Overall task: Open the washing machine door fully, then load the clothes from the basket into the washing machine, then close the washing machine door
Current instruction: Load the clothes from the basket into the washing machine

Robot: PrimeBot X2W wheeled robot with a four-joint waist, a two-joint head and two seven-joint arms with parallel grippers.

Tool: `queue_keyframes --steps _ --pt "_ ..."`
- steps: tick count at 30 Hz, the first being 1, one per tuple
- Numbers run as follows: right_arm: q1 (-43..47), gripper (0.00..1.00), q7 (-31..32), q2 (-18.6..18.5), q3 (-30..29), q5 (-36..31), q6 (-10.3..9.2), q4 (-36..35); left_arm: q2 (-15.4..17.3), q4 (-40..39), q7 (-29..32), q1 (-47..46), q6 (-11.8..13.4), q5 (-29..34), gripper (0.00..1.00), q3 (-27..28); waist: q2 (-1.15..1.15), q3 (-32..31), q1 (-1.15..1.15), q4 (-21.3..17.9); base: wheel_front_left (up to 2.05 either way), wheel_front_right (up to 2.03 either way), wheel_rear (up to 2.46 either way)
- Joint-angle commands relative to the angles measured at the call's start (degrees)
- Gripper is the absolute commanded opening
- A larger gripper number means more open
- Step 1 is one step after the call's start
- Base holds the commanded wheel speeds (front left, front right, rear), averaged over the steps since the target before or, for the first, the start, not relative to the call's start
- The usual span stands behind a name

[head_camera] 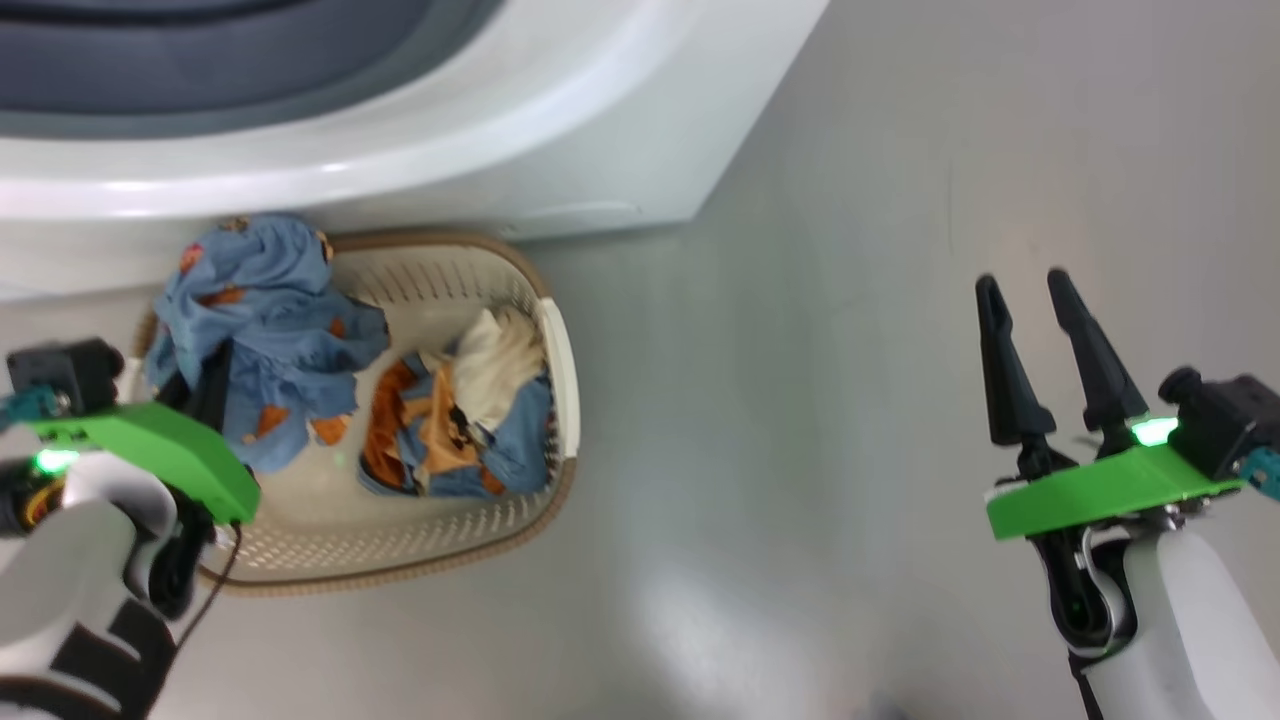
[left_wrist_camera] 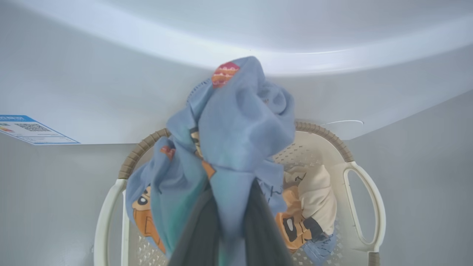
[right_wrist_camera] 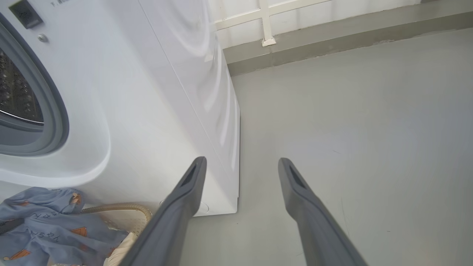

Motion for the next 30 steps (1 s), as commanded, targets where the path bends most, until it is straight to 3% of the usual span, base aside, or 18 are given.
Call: queue_keyframes --steps 1,15,24,30 --pt "2.3 1.0 -0.27 -0.73 1.33 0.46 0.09 -0.65 2.02 -1.78 -0.77 2.43 -0.09 1.98 0.0 3.92 0.0 -6.59 0.0 3.21 0.0 0.0 0.0" --pt "9.82 1.0 -0.27 -4.07 -0.04 2.09 0.09 1.11 -4.52 -18.09 -0.77 21.19 -0.09 18.81 0.0 25.88 0.0 -18.42 0.0 6.33 0.0 0.0 0.0" --pt "14.49 1.0 -0.27 -5.53 -1.39 2.8 0.09 1.09 -8.28 -30.76 -0.77 31.81 -0.09 28.07 0.0 34.66 0.0 -23.07 0.0 7.76 0.0 0.0 0.0" --pt "16.6 1.0 -0.27 -5.78 -2.42 2.98 0.09 0.98 -10.8 -36.9 -0.77 37.71 -0.09 30.35 0.0 38.7 0.0 -25.18 0.0 8.01 0.0 0.0 0.0"
